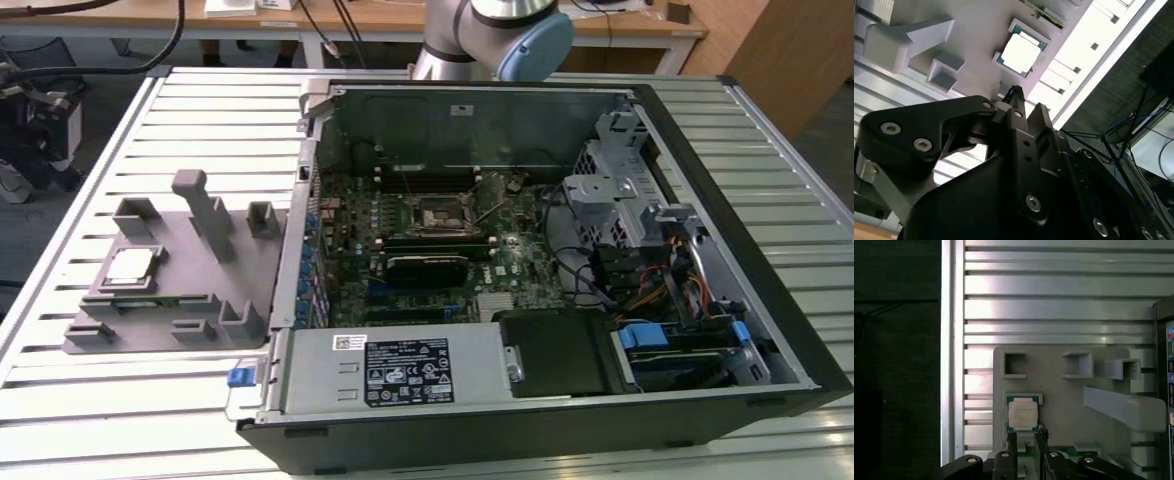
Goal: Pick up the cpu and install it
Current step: 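Pick up the cpu and move it towards the insertion slot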
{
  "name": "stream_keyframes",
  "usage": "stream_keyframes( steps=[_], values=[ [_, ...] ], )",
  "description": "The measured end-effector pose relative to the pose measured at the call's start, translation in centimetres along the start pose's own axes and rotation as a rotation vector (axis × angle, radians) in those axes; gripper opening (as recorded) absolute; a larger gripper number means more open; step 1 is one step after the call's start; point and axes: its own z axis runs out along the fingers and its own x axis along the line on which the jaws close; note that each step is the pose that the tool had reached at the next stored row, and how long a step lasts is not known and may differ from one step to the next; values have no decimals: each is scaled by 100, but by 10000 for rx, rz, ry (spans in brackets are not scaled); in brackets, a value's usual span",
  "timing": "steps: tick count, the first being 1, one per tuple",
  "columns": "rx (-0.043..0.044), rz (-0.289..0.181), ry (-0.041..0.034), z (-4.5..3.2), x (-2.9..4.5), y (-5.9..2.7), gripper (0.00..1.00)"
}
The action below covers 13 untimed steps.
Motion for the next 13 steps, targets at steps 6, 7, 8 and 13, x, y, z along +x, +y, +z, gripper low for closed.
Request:
stream_keyframes(
  steps=[6, 7, 8, 13],
  values=[
    [1, 0, -1, 81, 2, -15, 47],
    [1, 0, -1, 95, 2, -15, 52],
    [1, 0, 1, 109, 3, -16, 58],
    [1, 1, 14, 175, 5, -35, 70]
  ],
)
